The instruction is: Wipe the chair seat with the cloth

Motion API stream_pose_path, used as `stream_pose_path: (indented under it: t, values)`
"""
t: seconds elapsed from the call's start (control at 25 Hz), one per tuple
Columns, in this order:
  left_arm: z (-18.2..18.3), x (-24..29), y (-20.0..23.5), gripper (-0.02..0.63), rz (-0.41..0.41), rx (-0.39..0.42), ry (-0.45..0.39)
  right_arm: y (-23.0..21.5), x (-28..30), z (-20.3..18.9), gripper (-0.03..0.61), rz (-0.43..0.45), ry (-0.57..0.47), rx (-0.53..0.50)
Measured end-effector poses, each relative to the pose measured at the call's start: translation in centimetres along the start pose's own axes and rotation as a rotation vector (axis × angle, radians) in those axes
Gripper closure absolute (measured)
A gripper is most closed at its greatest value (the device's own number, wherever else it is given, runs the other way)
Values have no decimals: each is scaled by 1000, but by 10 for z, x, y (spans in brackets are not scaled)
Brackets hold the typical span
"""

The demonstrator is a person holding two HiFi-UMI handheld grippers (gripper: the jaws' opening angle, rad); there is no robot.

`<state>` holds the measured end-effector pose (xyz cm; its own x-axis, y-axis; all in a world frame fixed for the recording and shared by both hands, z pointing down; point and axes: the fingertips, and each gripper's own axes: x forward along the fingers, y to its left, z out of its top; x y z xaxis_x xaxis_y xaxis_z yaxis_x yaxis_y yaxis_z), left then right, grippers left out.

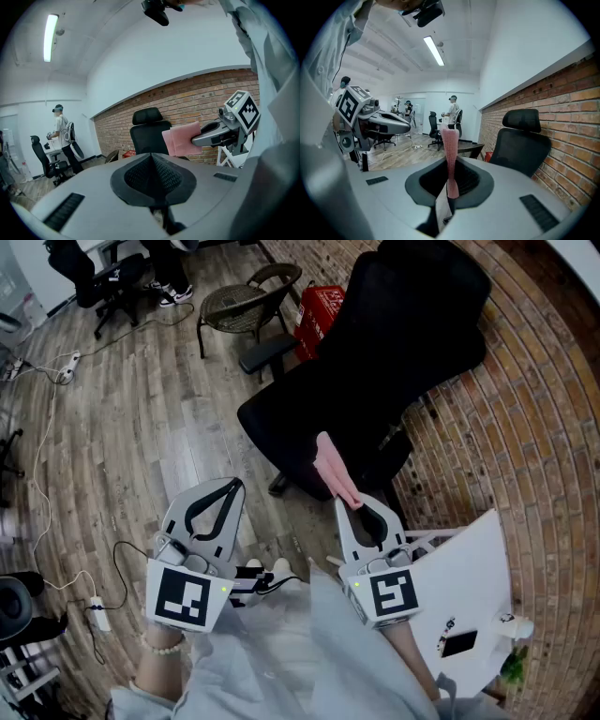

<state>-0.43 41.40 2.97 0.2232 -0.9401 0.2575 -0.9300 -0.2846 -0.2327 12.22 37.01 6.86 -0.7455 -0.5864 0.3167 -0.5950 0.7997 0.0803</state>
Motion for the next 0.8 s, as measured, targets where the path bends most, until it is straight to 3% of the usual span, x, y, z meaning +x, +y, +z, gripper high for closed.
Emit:
stream_pose_path:
  t: [0.8]
  values:
    - [-3, -1, 5, 595, -27, -4, -15, 11, 0, 4, 523, -7, -11, 6]
